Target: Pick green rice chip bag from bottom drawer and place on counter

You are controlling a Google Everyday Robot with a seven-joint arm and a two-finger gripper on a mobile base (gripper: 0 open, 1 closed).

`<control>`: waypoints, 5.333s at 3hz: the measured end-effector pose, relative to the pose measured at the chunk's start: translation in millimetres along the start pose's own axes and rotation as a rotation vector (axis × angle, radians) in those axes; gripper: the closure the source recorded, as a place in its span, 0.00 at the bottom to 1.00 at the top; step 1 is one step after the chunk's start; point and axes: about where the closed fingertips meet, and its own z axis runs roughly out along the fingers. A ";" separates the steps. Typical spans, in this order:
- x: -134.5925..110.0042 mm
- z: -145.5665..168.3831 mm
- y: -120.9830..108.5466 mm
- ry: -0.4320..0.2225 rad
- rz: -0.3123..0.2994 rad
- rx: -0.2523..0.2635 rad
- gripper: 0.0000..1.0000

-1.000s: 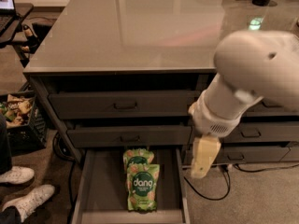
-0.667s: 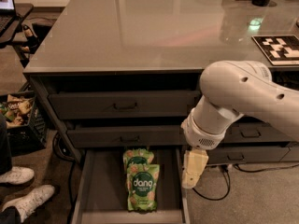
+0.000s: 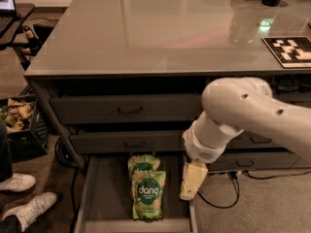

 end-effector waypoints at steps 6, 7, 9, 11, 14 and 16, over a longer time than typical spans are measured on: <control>-6.6 212.9 -72.5 -0.065 -0.038 -0.071 0.00; 6.0 264.8 -82.4 -0.048 -0.010 -0.138 0.00; -1.6 300.2 -94.1 -0.086 -0.001 -0.120 0.00; 2.9 367.9 -129.0 -0.125 0.050 -0.095 0.00; 16.8 427.8 -159.0 -0.112 0.086 -0.135 0.00; 22.1 456.1 -170.0 -0.098 0.102 -0.171 0.00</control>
Offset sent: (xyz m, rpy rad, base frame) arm 0.0625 0.0626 -0.1440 0.0912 0.0057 -0.0176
